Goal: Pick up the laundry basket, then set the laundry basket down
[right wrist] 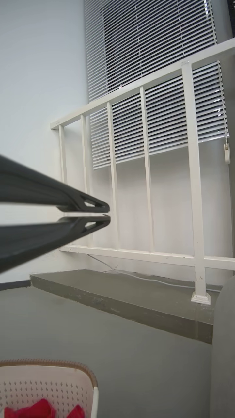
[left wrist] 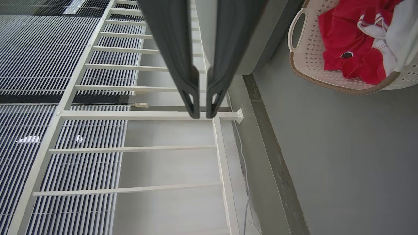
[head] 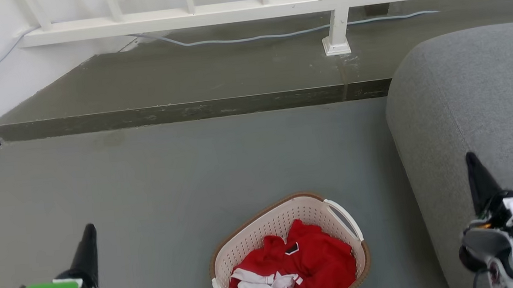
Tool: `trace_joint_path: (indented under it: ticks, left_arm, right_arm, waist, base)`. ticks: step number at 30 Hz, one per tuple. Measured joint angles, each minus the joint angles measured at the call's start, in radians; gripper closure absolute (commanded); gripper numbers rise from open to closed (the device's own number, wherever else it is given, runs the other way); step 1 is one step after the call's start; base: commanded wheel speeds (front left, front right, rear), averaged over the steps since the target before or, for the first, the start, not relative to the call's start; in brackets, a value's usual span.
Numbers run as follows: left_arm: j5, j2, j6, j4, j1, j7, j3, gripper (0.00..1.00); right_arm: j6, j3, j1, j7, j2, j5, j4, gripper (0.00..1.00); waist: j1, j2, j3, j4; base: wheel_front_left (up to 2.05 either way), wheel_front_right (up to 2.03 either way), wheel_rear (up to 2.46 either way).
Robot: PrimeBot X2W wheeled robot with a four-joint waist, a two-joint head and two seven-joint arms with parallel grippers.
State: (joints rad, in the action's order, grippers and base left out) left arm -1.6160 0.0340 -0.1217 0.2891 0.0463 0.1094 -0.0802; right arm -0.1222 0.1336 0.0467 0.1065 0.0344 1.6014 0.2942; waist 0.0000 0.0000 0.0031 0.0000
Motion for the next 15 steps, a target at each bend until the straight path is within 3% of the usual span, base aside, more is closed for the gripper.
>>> trace_joint_path:
  ticks: [1, 2, 15]
  left_arm:
    - [0.0, -0.005, 0.0, 0.011, -0.009, 0.0, 0.001, 1.0]
    - [0.0, -0.01, 0.0, 0.022, -0.018, 0.0, 0.002, 0.0]
    - [0.0, -0.017, 0.0, 0.017, -0.032, -0.026, 0.017, 0.0]
  right_arm:
    - [0.0, -0.001, -0.01, 0.0, -0.005, 0.0, 0.011, 1.0]
    - [0.001, -0.002, -0.021, 0.0, -0.011, 0.0, 0.022, 0.0]
    - [0.001, -0.01, -0.036, -0.018, -0.016, 0.01, 0.019, 0.0]
  waist:
    - [0.0, 0.0, 0.0, 0.0]
    - [0.0, 0.0, 0.0, 0.0]
    - [0.0, 0.0, 0.001, 0.0]
  base:
    - [0.0, 0.0, 0.0]
    - [0.0, 0.0, 0.0]
    - [0.0, 0.0, 0.0]
